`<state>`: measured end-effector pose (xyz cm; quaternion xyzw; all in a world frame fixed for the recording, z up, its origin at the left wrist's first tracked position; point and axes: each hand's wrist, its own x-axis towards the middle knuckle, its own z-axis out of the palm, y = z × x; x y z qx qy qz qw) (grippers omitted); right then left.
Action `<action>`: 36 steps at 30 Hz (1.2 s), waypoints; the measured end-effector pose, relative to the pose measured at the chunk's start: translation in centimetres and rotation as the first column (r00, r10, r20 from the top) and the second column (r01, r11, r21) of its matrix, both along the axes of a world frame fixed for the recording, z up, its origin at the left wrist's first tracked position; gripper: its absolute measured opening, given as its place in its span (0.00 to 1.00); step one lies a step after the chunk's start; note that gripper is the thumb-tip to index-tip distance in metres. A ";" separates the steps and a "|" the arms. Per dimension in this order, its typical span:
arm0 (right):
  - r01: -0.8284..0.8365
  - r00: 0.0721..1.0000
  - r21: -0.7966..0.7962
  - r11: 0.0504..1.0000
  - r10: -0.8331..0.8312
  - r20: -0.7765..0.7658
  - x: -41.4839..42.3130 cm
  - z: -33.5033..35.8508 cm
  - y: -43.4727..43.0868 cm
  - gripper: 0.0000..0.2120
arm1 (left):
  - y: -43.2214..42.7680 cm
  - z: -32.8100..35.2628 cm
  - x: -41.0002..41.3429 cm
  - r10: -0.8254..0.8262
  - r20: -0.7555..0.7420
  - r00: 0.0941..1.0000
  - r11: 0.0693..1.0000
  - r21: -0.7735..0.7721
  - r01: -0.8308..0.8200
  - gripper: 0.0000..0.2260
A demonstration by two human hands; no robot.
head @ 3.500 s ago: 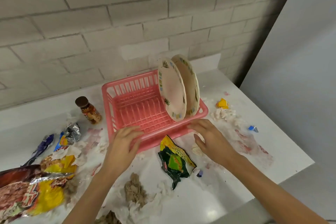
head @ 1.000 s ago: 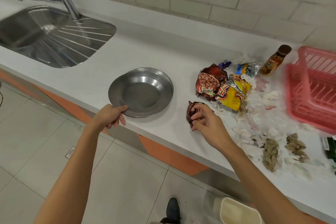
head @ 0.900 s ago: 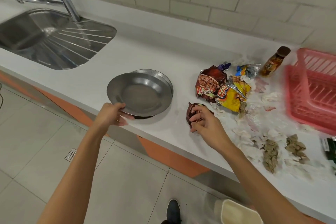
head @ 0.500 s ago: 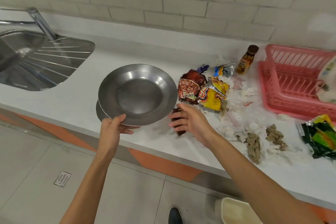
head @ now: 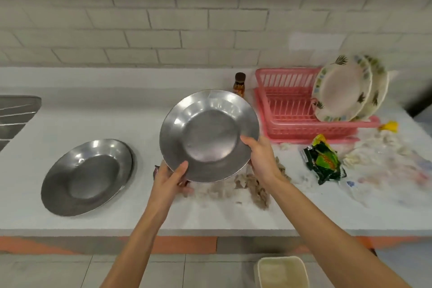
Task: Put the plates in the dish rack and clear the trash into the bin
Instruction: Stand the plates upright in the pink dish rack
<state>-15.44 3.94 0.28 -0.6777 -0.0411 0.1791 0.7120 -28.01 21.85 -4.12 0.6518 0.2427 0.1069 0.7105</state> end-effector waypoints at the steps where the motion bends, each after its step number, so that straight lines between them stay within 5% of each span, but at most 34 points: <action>1: 0.016 0.999 -0.021 1.000 -0.015 0.036 0.5 0.6 -1.4 0.11 | -1.1 0.1 1.2 -0.002 0.016 1.000 1.000 -0.011 0.002 0.22; 6: 0.159 0.974 -0.085 0.984 -0.142 0.174 4.3 3.2 -8.5 0.13 | -7.2 0.1 8.0 -0.107 0.053 0.993 0.994 -0.033 0.108 0.33; 13: 0.251 0.921 -0.169 0.953 -0.181 0.345 9.9 4.8 -16.0 0.11 | -14.2 1.1 16.0 -0.212 -0.047 0.976 0.974 0.073 0.215 0.14; 16: 0.326 0.881 -0.196 0.925 -0.222 0.417 12.4 6.0 -18.9 0.13 | -16.0 1.7 19.4 -0.247 -0.075 0.966 0.934 0.248 0.258 0.13; 20: 0.397 0.804 -0.247 0.884 -0.205 0.559 15.9 7.1 -22.4 0.23 | -17.5 1.8 23.2 -0.303 -0.053 0.952 0.666 0.703 0.251 0.11; 27: 0.524 0.645 -0.400 0.752 -0.043 0.763 20.4 9.0 -24.8 0.21 | -18.1 -0.6 27.3 -0.386 -0.301 0.872 0.211 0.891 0.402 0.15; 31: 0.550 0.648 -0.520 0.654 0.059 0.760 22.5 9.1 -24.1 0.25 | -17.9 -1.7 28.6 -0.437 -0.336 0.834 0.281 0.830 0.482 0.17; 36: 0.563 0.638 -0.615 0.552 0.184 0.748 23.9 7.8 -22.5 0.17 | -17.2 -3.9 28.7 -0.473 -0.238 0.849 0.325 0.848 0.419 0.14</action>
